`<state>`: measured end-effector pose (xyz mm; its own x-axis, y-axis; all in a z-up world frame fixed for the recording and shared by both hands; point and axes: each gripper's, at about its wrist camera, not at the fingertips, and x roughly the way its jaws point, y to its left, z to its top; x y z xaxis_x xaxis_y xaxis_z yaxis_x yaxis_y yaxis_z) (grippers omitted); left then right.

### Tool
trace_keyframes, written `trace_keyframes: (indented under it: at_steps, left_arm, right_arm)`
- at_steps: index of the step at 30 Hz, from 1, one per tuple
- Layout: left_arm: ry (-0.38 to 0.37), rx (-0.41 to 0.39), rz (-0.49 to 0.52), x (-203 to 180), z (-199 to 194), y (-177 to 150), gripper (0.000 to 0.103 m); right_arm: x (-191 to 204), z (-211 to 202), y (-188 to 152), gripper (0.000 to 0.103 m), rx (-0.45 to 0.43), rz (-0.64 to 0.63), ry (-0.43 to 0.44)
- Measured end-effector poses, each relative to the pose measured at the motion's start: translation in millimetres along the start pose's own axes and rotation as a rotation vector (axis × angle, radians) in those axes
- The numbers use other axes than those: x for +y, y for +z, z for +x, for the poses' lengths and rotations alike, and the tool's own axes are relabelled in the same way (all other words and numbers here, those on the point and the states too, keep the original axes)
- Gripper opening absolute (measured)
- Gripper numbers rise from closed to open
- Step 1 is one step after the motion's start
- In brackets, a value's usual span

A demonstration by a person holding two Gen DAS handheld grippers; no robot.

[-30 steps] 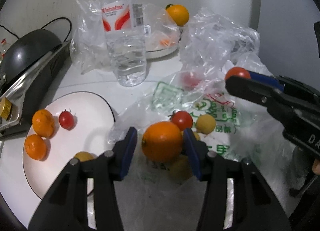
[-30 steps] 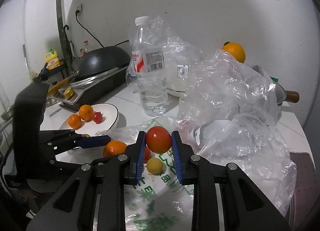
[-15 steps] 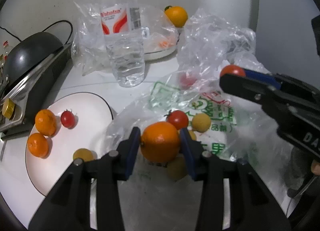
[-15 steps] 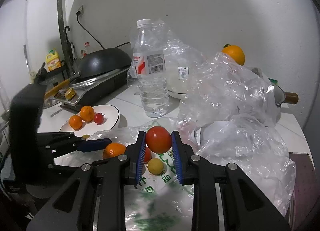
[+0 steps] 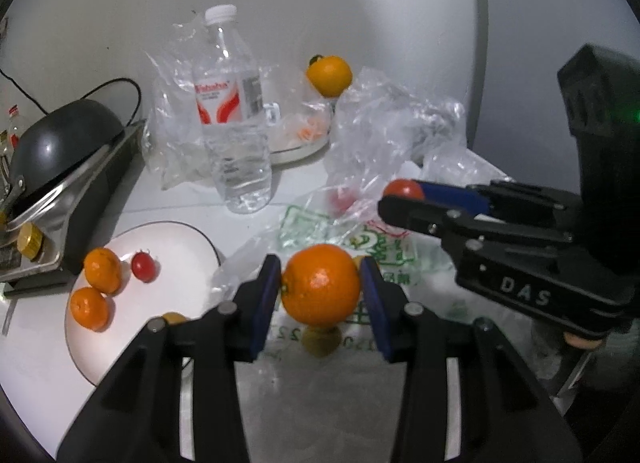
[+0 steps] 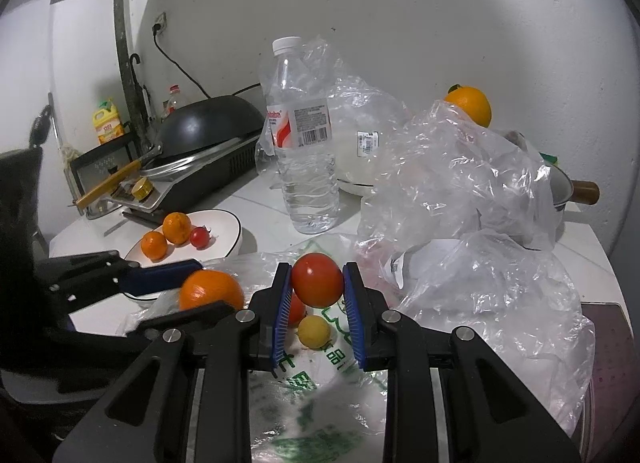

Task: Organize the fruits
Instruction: 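Carry the red tomato and mandarin to the white plate and open both grippers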

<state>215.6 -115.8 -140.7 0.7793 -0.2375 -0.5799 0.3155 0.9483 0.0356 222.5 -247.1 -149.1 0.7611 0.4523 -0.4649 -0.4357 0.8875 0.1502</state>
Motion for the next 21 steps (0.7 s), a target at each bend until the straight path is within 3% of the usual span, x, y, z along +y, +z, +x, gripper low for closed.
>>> trace_keyframes:
  at_steps: [21]
  left_arm:
    - [0.077,-0.074,-0.050,53.2,-47.2,-13.5,0.042]
  right_arm:
    - [-4.2,3.5,-0.6,0.028,0.024,0.024,-0.030]
